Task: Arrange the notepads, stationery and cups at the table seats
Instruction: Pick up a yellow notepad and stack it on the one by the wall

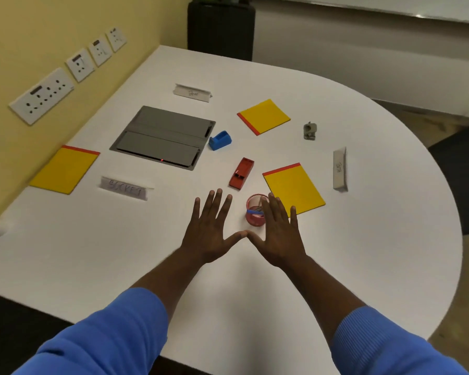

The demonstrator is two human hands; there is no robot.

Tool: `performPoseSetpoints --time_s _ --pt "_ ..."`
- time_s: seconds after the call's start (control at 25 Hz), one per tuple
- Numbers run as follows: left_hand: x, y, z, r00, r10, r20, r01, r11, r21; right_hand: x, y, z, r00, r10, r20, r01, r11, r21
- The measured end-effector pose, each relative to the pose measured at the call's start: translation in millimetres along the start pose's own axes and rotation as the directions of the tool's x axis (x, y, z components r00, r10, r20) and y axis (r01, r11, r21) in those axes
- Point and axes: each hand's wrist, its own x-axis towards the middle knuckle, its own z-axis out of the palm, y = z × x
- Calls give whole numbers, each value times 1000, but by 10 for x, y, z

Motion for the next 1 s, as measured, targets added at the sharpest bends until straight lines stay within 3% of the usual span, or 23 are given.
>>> performPoseSetpoints --time_s 0.2,0.36,0.52,1.0 --pt "411 404 275 989 146 9 -145 986 -84 -115 508 -44 992 129 -4 -129 991 -44" --pt "574 852 485 983 182 3 -180 972 -148 -152 993 -100 982 187 -11 -187 981 -53" --pt "709 1215 624 989 133 61 -114 963 -244 -49 1415 -90 982 186 10 -186 982 -24" --pt "1295 2220 1117 982 -75 171 130 934 -334 478 2542 136 992 5 123 -8 1000 27"
